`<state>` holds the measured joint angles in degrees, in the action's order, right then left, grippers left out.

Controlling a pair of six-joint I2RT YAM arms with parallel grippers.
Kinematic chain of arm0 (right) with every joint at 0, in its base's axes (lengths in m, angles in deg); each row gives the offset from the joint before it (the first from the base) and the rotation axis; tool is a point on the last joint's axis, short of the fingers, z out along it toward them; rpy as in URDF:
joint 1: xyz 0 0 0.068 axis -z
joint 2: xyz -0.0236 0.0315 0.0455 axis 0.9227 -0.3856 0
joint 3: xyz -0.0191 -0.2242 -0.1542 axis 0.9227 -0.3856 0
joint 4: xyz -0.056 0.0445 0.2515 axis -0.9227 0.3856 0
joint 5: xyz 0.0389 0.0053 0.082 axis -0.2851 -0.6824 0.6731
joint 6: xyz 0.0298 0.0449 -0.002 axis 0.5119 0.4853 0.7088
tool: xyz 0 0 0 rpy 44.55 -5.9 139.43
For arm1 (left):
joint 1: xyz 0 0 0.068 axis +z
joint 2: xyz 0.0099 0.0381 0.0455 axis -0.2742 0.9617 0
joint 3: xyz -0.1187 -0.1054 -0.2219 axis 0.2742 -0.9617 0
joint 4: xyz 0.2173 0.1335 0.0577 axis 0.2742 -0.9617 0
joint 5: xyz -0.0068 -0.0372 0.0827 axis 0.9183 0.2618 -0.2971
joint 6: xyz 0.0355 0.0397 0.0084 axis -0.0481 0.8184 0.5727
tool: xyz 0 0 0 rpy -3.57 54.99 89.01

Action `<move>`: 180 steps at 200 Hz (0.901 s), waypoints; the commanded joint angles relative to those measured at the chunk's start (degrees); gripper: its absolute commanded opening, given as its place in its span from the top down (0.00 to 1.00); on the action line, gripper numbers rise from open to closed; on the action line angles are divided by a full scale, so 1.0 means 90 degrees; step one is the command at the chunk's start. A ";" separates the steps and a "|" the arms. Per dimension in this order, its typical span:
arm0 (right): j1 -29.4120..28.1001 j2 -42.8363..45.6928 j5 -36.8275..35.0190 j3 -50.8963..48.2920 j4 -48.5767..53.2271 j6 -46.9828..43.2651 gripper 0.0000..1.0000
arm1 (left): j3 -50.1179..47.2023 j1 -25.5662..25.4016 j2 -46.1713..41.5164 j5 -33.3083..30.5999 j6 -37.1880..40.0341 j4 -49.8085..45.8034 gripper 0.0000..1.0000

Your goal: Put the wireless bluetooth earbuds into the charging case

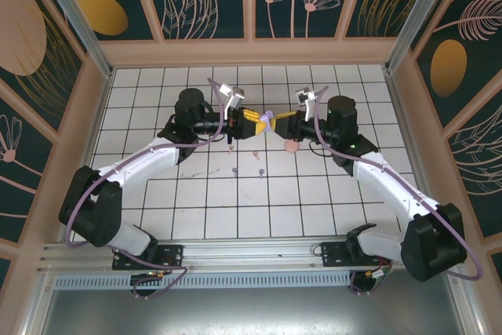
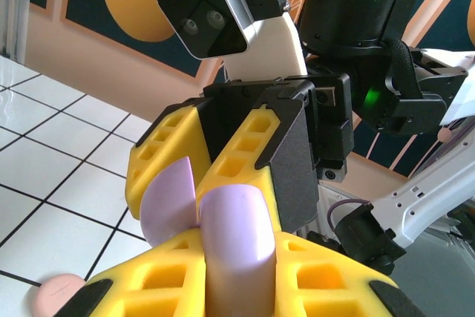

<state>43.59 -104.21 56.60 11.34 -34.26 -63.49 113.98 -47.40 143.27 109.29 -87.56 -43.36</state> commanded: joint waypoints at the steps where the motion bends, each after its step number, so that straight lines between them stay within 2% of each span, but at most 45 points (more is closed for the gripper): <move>1: -0.0040 -0.0088 -0.0095 0.0258 -0.0293 0.0068 0.59 | 0.0172 -0.0024 -0.0063 0.0200 -0.0075 0.0146 1.00; 28: -0.0078 -0.0041 -0.0027 0.0295 -0.0264 0.0003 0.60 | 0.0159 -0.0026 -0.0053 0.0208 -0.0065 0.0133 1.00; 53: -0.0081 -0.0065 0.0067 0.0334 -0.0123 -0.0140 0.66 | 0.0173 -0.0025 -0.0053 0.0208 -0.0061 0.0126 1.00; 105: -0.0125 -0.0039 0.0095 0.0372 -0.0036 -0.0235 0.94 | 0.0193 -0.0022 -0.0024 0.0219 -0.0088 0.0122 1.00; 129: -0.0198 -0.0012 0.0014 0.0480 0.0074 -0.0273 1.00 | 0.0193 -0.0027 -0.0024 0.0155 -0.0096 0.0095 1.00; 146: -0.0281 0.0028 -0.0171 0.0558 0.0204 -0.0330 1.00 | 0.0185 -0.0026 -0.0014 0.0068 -0.0102 0.0070 0.89; 155: -0.0325 0.0056 -0.0260 0.0592 0.0267 -0.0356 1.00 | 0.0168 -0.0025 -0.0024 -0.0025 -0.0111 0.0065 0.79; 180: -0.0437 0.0122 -0.0716 0.0704 0.0536 -0.0447 1.00 | 0.0114 -0.0027 -0.0081 -0.0397 -0.0102 0.0069 0.57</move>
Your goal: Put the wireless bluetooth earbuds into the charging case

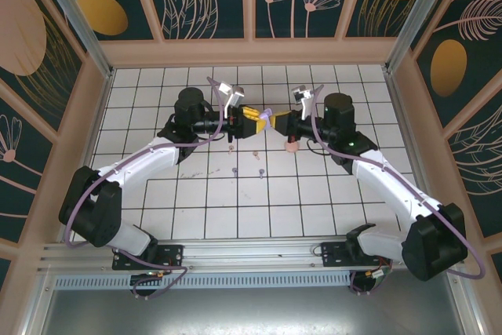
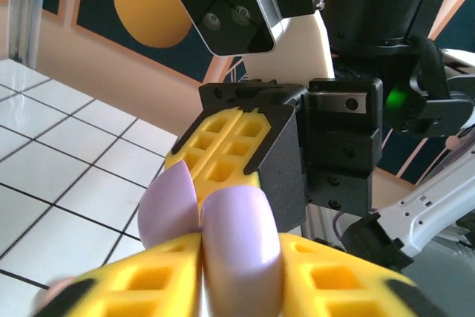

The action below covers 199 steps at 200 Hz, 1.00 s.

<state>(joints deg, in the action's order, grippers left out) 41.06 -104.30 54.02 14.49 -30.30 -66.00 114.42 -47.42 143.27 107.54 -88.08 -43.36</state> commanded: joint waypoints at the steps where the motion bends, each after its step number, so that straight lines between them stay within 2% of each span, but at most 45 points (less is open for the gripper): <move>1: -0.0157 0.0134 -0.0450 0.0361 0.0103 -0.0169 1.00 | 0.0066 -0.0025 -0.0086 -0.0223 -0.0040 0.0068 0.56; 24: -0.0191 0.0180 -0.0929 0.0457 0.0381 -0.0233 1.00 | 0.0017 -0.0024 -0.0213 -0.0652 0.0051 0.0013 0.45; 63: -0.0198 0.0195 -0.1517 0.0638 0.0843 -0.0466 1.00 | -0.0022 0.0021 -0.0575 -0.1093 0.0500 -0.0492 0.32; 104: -0.0250 0.0077 -0.2034 0.0936 0.1422 -0.1054 1.00 | 0.0363 0.0140 -0.0915 -0.1316 0.1531 -0.1872 0.18; 156: -0.0464 -0.0098 -0.2673 0.1549 0.2360 -0.2424 1.00 | 0.1869 0.0151 -0.0391 -0.1371 0.3121 -0.4724 0.15; 199: -0.0803 -0.0221 -0.3253 0.2027 0.2872 -0.3062 1.00 | 0.2989 0.0151 0.0212 -0.1097 0.4007 -0.6507 0.22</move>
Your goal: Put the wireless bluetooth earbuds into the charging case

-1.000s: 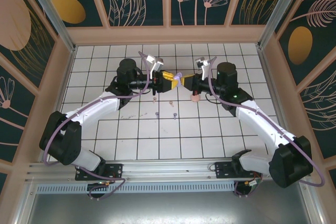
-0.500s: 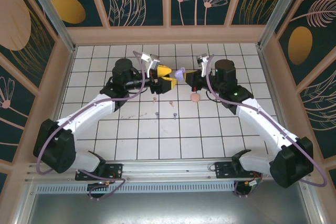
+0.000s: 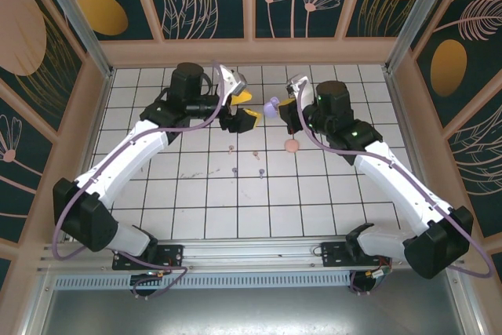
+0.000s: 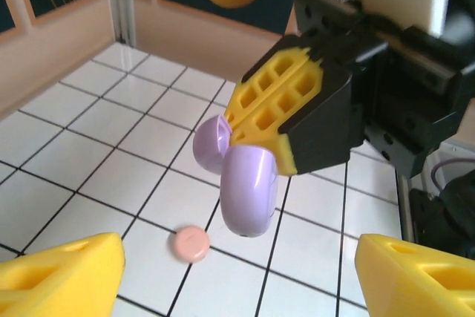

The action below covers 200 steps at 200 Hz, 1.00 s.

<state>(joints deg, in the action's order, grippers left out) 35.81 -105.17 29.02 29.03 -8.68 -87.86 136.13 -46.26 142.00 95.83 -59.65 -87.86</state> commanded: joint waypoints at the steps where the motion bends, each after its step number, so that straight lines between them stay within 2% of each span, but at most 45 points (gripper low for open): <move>1: -0.0225 -0.0126 -0.0485 0.0422 0.0486 -0.0643 1.00 | 0.0600 0.0022 0.0372 0.0207 0.0867 -0.1605 0.23; 36: -0.0657 -0.0353 -0.0870 0.0748 0.0864 -0.0863 1.00 | 0.1127 0.0022 0.0782 0.0407 0.1222 -0.2412 0.28; 73: -0.1003 -0.0556 -0.1243 0.0895 0.1047 -0.0964 1.00 | 0.1210 0.0022 0.0888 0.0579 0.1333 -0.2554 0.31; 160: -0.1242 -0.0569 -0.1275 0.0987 0.1000 -0.0925 1.00 | 0.1319 0.0022 0.1103 0.0794 0.1341 -0.2566 0.39; 184: -0.1275 -0.0577 -0.1261 0.0998 0.0989 -0.0916 1.00 | 0.1371 0.0022 0.1157 0.0814 0.1341 -0.2566 0.44; 200: -0.1293 -0.0586 -0.1276 0.0999 0.0989 -0.0915 1.00 | 0.1383 0.0022 0.1162 0.0831 0.1353 -0.2556 0.51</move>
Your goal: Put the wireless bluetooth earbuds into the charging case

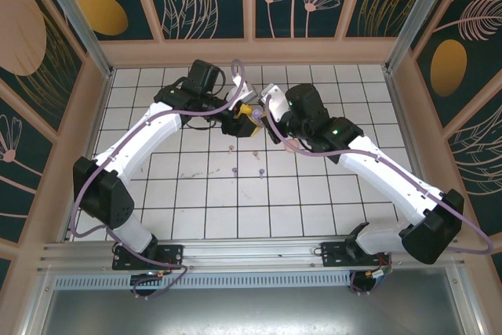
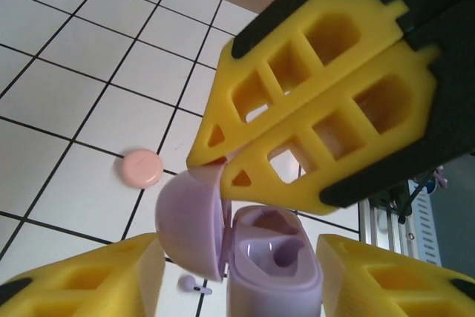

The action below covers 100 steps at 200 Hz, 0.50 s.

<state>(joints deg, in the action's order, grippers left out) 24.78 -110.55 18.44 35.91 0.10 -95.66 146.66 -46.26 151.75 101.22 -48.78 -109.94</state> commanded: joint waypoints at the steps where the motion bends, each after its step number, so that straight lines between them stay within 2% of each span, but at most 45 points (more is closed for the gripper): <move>1: -0.0067 0.0011 -0.0100 0.0229 0.0013 -0.0049 1.00 | 0.0213 0.0022 0.0079 0.0228 0.0147 -0.0103 0.51; 22: -0.0078 0.0001 -0.0127 0.0242 0.0008 -0.0046 1.00 | 0.0200 0.0025 0.0088 0.0225 0.0148 -0.0103 0.61; 54: -0.0078 -0.0028 -0.0197 0.0288 0.0003 -0.0038 1.00 | 0.0166 0.0022 0.0079 0.0243 0.0158 -0.0104 0.68; 85: -0.0078 -0.0023 -0.0275 0.0336 -0.0087 0.0036 1.00 | 0.0051 0.0022 0.0014 0.0257 0.0162 -0.0025 0.90; 91: -0.0078 -0.0016 -0.0494 0.0338 -0.0134 0.0096 0.93 | -0.0003 0.0025 -0.0015 0.0249 0.0136 0.0039 0.96; 100: -0.0054 0.0008 -0.0651 0.0369 -0.0163 0.0206 0.75 | -0.0162 0.0025 -0.0104 0.0207 0.0051 0.0263 1.00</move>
<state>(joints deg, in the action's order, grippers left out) 24.60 -110.59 16.34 36.20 0.12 -95.27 146.77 -46.26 151.75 102.71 -48.09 -109.87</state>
